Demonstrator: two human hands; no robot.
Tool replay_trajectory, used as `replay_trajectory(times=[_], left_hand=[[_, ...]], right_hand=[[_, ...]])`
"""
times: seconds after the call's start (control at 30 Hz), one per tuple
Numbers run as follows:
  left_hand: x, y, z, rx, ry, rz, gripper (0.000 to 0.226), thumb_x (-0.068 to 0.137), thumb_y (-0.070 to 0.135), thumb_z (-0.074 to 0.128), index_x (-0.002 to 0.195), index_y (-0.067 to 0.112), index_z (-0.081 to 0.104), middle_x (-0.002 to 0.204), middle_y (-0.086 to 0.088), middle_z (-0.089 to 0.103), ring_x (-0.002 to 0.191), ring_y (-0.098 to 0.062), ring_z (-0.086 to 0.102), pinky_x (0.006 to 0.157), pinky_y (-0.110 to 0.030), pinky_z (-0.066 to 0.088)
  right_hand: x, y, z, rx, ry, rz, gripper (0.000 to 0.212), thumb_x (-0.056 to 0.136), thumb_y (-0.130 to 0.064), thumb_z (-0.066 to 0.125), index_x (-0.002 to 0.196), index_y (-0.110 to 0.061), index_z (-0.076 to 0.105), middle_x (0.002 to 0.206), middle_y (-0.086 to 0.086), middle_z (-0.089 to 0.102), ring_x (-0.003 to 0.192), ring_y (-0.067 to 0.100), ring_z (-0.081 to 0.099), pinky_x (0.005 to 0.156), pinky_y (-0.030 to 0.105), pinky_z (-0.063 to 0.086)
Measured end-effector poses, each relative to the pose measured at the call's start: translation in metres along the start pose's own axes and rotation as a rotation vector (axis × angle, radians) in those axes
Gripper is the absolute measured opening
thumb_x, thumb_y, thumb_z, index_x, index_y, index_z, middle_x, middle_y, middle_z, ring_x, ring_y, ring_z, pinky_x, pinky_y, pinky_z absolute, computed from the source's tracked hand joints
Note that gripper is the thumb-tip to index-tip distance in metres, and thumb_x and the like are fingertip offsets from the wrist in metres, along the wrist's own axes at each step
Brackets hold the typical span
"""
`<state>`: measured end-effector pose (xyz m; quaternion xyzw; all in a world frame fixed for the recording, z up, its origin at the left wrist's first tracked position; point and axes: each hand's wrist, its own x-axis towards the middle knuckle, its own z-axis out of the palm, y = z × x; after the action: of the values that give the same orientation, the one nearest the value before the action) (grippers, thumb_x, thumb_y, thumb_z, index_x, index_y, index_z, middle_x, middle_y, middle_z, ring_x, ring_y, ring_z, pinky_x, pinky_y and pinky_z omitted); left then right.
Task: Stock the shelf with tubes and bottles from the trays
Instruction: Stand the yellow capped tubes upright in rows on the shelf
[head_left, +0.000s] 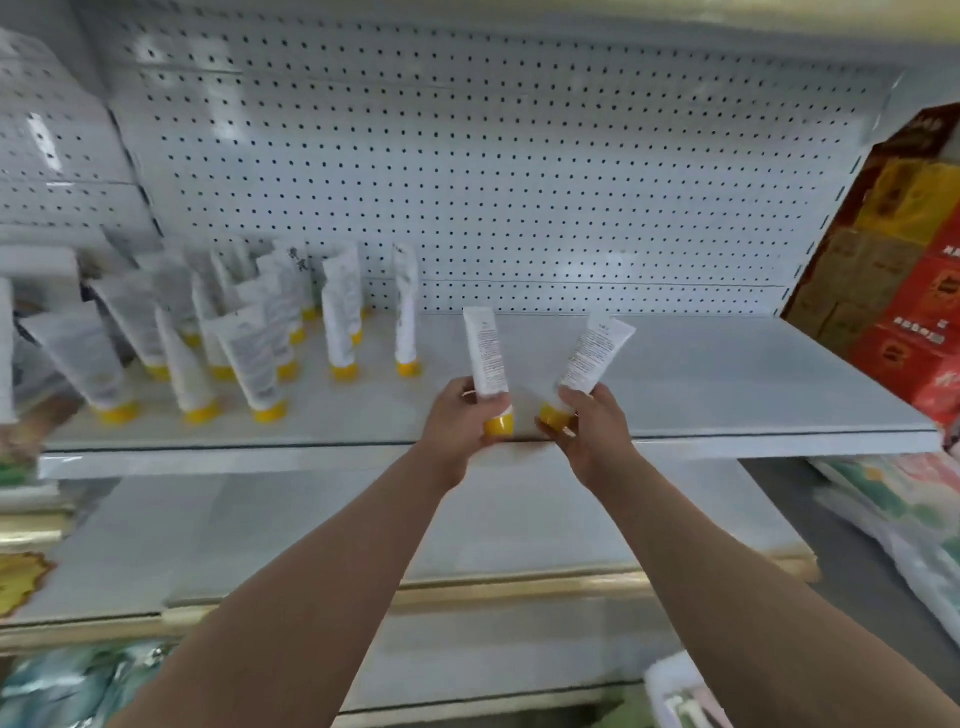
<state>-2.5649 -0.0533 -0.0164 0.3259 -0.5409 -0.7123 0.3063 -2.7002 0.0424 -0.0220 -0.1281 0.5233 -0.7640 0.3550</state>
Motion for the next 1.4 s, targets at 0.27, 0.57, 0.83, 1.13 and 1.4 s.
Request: replay_trajectory(times=[0.27,0.57,0.83,1.13,1.4], left_hand=[[0.019,0.006,-0.102,0.277,0.291,0.247,0.036,0.083,0.011,0.075,0.118,0.010,0.067,0.103,-0.005,0.074,0.084,-0.015,0.068,0.075,-0.030,0.055],[0.010,0.005,-0.151,0.487,0.465,0.312,0.023,0.087,0.013,0.071,0.109,0.013,0.063,0.093,0.002,0.067,0.089,-0.023,0.062,0.075,-0.031,0.049],[0.003,0.008,-0.165,0.474,0.443,0.302,0.026,0.090,0.012,0.067,0.115,0.017,0.062,0.096,0.003,0.066,0.090,-0.020,0.060,0.077,-0.028,0.045],[0.006,0.011,-0.175,0.479,0.427,0.283,0.024,0.091,0.014,0.067,0.114,0.013,0.062,0.097,0.000,0.066,0.088,-0.019,0.058,0.076,-0.027,0.042],[0.006,0.011,-0.177,0.527,0.427,0.268,0.022,0.093,0.017,0.066,0.113,0.012,0.061,0.096,0.003,0.063,0.087,-0.016,0.056,0.065,-0.020,0.039]], right_hand=[[0.006,0.050,0.097,-0.226,-0.044,-0.121,0.032,0.088,-0.009,0.073,0.119,-0.013,0.064,0.098,0.004,0.072,0.085,0.022,0.069,0.075,0.030,0.054],[0.005,0.088,0.136,-0.566,0.008,-0.238,0.039,0.080,-0.024,0.080,0.115,-0.019,0.064,0.102,-0.006,0.074,0.094,0.012,0.071,0.085,0.034,0.058],[-0.005,0.093,0.149,-0.705,0.038,-0.280,0.037,0.081,-0.028,0.080,0.111,-0.025,0.060,0.102,-0.009,0.072,0.088,0.008,0.070,0.084,0.031,0.056],[-0.010,0.096,0.158,-0.732,0.039,-0.283,0.040,0.081,-0.026,0.081,0.111,-0.028,0.055,0.099,-0.011,0.066,0.086,0.006,0.067,0.081,0.026,0.055],[-0.012,0.097,0.157,-0.730,0.045,-0.278,0.039,0.081,-0.027,0.081,0.110,-0.027,0.054,0.100,-0.011,0.064,0.087,0.003,0.063,0.084,0.029,0.057]])
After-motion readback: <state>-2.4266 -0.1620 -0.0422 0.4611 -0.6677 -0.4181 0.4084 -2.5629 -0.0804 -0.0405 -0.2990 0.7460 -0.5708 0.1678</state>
